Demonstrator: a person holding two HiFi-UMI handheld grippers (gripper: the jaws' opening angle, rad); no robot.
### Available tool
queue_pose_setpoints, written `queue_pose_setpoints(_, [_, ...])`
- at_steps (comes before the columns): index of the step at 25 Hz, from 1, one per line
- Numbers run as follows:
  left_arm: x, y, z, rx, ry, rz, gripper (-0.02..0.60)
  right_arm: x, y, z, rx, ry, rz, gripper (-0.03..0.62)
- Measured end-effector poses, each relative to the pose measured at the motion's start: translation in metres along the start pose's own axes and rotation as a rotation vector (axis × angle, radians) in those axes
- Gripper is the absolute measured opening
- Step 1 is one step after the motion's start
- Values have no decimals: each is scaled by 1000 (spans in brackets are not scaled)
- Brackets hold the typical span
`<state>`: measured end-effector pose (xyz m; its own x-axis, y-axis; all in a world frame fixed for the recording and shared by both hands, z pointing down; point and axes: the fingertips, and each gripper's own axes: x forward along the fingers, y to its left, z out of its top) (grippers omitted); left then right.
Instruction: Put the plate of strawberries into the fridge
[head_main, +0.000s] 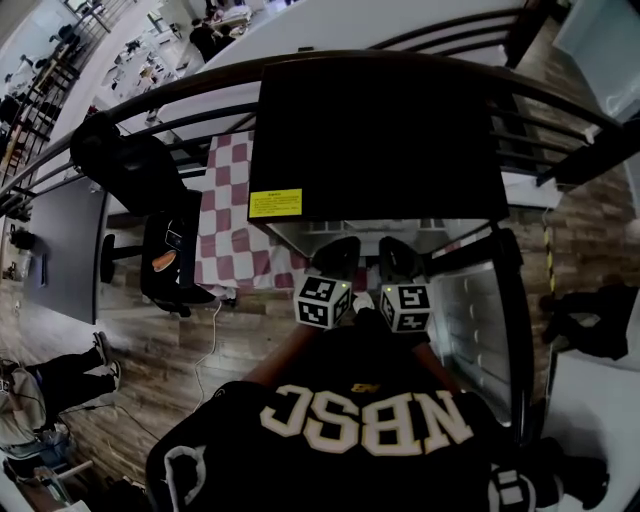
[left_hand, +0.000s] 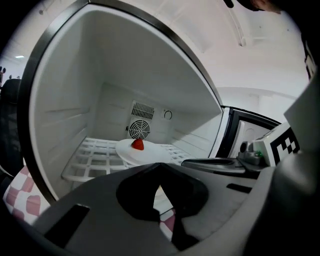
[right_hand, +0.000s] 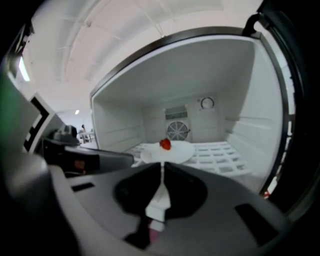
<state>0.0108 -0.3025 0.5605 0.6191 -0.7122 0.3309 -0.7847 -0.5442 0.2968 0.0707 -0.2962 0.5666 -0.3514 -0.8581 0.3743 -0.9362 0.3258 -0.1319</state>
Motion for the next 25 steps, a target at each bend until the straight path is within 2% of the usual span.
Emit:
queue_pose_setpoints(3, [-14,-8,5,-3,-24,-27,16,-16,7,1,3,-21,-15,35])
queue_pose_setpoints(11, [-66,-28,12,53,-116,-58,15,-63,37,4,35,-103,-25,34])
queue_pose_setpoints(17, [-114,-49,12,30,-209,-96,16,-105,65,-3,21,-129,-44,34])
queue_pose_setpoints(21, [-142,-55,1,47,-220,-95,16,-128,84,-11,9,-154,-64,34])
queue_pose_setpoints(25, [-167,-56,-17,31,-221,-86,16,-150,104,-29,7,-148,-75,34])
